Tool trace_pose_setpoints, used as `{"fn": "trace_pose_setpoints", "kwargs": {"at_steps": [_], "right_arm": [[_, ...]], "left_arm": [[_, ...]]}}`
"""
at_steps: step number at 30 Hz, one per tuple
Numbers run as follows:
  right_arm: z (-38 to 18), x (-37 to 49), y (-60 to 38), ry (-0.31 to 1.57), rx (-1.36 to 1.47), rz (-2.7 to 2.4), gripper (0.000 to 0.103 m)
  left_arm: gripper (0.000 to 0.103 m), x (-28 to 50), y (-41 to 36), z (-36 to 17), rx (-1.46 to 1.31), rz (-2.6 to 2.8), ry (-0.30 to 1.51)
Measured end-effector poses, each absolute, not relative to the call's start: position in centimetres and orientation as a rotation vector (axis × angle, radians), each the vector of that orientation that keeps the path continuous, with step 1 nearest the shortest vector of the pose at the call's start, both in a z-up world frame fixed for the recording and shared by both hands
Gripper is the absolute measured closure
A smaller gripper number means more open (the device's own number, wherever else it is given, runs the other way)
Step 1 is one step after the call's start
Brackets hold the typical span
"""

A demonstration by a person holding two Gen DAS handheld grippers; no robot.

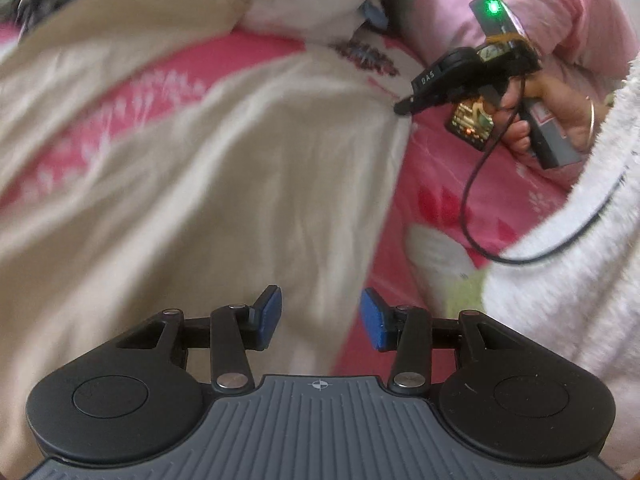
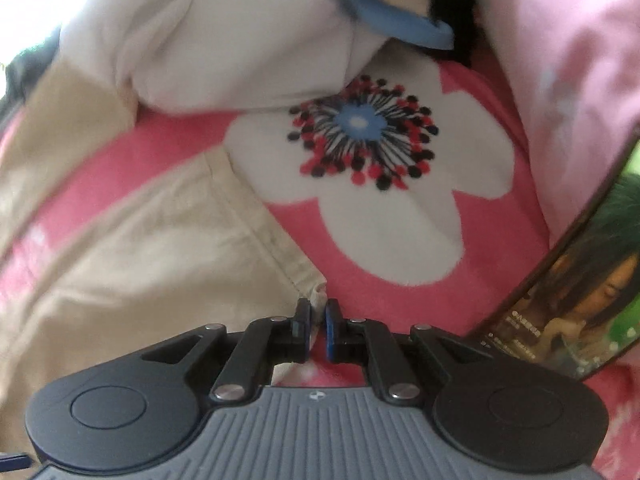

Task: Fold clothes

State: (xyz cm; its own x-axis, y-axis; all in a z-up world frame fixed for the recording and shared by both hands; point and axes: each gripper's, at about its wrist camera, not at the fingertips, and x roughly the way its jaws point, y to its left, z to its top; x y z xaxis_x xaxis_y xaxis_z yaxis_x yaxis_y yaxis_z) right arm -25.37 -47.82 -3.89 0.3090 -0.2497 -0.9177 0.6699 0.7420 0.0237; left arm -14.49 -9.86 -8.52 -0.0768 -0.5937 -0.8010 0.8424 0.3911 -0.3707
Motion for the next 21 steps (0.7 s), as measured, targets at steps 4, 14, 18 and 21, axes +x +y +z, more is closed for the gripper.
{"fn": "trace_pose_setpoints", "kwargs": {"at_steps": [4, 14, 18, 21], "right_arm": [[-2.6, -25.3, -46.1, 1.108, 0.226, -0.651, 0.084], [2.8, -23.7, -40.8, 0.984, 0.136, -0.144, 0.083], [2.4, -21.0, -33.9, 1.022, -0.010, 0.370, 0.083], [1.7, -20.5, -29.3, 1.048, -0.141, 0.681, 0.083]], "left_arm": [[0.059, -14.9, -6.1, -8.9, 0.152, -1.120, 1.246], [0.059, -12.6, 9.1, -7.9, -0.278, -0.608, 1.325], [0.059, -13.6, 16.7, -6.2, -0.466, -0.358, 1.219], [0.057, -15.5, 20.7, -5.4, -0.558, -0.204, 1.160]]}}
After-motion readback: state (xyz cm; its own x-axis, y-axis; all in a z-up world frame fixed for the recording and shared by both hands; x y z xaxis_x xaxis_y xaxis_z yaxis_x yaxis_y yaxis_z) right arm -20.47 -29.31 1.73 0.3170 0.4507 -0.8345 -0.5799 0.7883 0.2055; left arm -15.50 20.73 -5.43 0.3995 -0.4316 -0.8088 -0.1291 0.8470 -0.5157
